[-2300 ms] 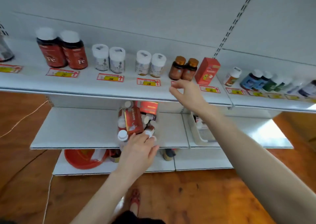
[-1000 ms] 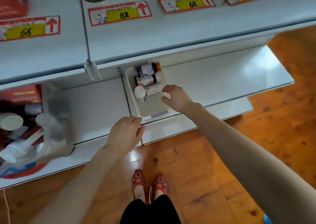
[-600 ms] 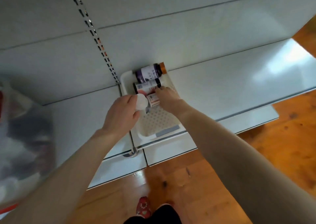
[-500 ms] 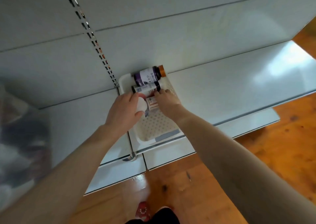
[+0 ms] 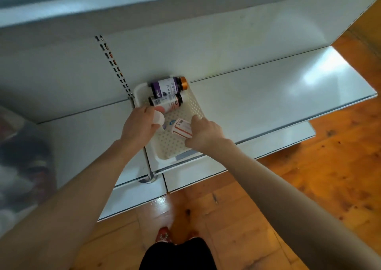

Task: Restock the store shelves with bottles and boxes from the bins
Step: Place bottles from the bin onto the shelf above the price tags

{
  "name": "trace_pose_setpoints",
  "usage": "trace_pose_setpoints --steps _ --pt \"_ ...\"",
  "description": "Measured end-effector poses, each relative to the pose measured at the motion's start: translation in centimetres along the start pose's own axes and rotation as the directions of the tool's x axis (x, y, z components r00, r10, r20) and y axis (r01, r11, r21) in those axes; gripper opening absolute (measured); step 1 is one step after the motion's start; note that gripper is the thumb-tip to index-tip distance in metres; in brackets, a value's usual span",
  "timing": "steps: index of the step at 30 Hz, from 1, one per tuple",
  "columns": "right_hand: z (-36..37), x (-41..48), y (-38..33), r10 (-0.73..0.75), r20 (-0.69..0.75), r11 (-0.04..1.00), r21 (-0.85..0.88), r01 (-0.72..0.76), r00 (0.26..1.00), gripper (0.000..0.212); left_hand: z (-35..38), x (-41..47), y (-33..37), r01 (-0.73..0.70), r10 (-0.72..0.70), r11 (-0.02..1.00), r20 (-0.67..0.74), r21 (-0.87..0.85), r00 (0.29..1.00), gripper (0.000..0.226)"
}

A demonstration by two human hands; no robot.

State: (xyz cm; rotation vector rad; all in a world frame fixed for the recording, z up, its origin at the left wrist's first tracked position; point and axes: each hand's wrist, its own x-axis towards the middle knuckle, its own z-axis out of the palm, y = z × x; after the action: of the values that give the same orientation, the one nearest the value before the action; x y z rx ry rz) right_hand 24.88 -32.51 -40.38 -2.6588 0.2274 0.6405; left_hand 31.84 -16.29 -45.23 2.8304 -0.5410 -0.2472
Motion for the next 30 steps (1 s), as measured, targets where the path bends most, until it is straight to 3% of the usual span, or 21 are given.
trace_pose_setpoints --steps 5,10,18,23,30 --pt "-0.8 -5.9 0.3 0.012 -0.091 0.939 0.343 0.021 0.996 0.057 -2.6 -5.8 2.6 0.183 -0.218 0.923 -0.068 -0.34 0.974 0.042" --pt "-3.4 -12.3 -0.5 0.007 -0.051 0.874 0.485 0.019 0.999 0.057 -7.2 -13.3 5.5 0.294 -0.375 0.764 -0.024 -0.574 0.927 0.041" --pt "-9.9 -21.2 -4.6 -0.161 0.008 0.709 0.697 0.11 0.987 0.024 -15.7 -22.3 7.6 0.301 -0.45 0.69 -0.064 -0.658 0.891 0.034" --pt "-13.5 -23.9 -8.5 -0.216 0.038 0.719 0.683 0.132 0.976 0.03 -20.8 -25.8 7.6 0.249 -0.467 0.7 -0.166 -0.669 0.869 0.035" --pt "-18.7 -25.4 -12.8 -0.446 -0.064 0.727 0.556 0.403 0.893 0.018 -27.2 -28.8 7.5 0.15 -0.525 0.689 -0.345 -0.709 0.778 0.035"
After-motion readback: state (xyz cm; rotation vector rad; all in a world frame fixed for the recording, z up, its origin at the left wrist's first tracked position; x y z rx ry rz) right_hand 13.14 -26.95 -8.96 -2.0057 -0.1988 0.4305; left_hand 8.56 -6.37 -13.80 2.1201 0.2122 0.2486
